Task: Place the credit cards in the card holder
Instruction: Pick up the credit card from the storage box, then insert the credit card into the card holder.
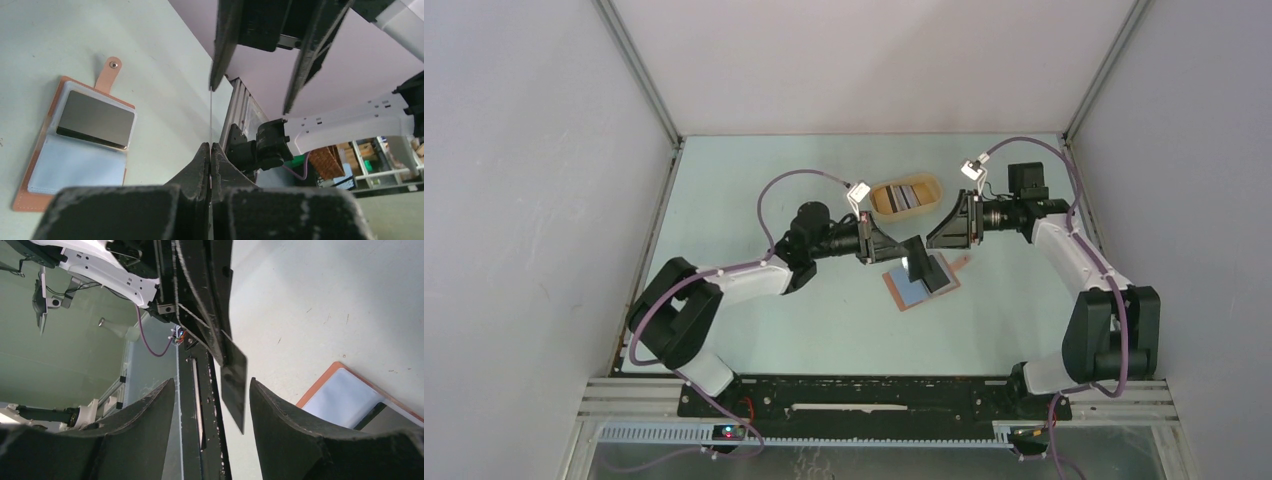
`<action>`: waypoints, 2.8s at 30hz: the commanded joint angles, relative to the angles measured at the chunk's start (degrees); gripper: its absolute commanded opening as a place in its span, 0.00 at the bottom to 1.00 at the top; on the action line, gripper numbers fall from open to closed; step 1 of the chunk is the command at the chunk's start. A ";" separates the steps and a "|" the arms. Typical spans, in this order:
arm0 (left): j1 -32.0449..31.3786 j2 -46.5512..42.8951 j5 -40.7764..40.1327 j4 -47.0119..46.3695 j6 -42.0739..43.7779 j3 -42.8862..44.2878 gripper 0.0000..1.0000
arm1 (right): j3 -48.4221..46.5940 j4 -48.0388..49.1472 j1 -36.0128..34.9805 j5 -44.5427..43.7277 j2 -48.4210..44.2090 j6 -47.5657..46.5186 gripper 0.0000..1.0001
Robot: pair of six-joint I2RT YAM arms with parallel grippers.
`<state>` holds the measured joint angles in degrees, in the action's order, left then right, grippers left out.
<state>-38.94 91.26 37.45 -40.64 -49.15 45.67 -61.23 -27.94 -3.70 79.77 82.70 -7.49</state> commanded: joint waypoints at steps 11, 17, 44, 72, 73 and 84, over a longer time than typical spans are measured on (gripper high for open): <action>0.22 -2.55 7.98 8.16 10.66 6.08 0.00 | -3.17 -12.03 -3.18 -0.46 4.49 -13.20 0.57; 0.09 -2.41 8.30 7.57 10.02 6.06 0.00 | -4.18 -14.27 -4.68 0.19 5.46 -15.47 0.43; -0.20 -9.79 -9.89 5.59 3.68 -7.35 0.50 | -3.31 -9.94 2.48 -16.74 9.75 -10.64 0.00; -3.99 19.57 -8.05 8.82 -2.45 3.61 0.27 | -6.59 -4.99 2.24 -24.85 24.48 -4.36 0.00; -3.96 19.63 -8.12 9.29 -2.45 3.36 0.27 | -6.68 -5.08 2.02 -25.04 24.59 -4.50 0.00; -3.99 19.58 -10.62 14.65 -1.49 2.01 0.25 | -7.46 -6.35 0.90 -24.15 25.97 -5.43 0.00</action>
<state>-42.63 111.15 28.45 -28.51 -51.07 48.71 -66.52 -33.30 -2.39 54.94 108.14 -11.64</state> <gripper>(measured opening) 0.259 0.007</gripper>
